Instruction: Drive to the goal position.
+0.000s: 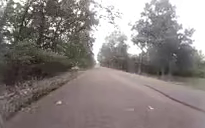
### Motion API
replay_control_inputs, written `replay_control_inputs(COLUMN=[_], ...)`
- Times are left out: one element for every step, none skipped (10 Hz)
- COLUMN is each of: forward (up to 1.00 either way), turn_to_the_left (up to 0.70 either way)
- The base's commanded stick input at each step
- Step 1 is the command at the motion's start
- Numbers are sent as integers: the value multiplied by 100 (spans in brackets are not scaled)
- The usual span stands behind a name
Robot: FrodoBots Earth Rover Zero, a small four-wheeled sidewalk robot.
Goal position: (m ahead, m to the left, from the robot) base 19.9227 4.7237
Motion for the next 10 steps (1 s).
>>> replay_control_inputs(forward=[70,70,70,70,70,70,70,70,70,70], turn_to_the_left=[0,1,2,2,2,8,35,26,18,9])
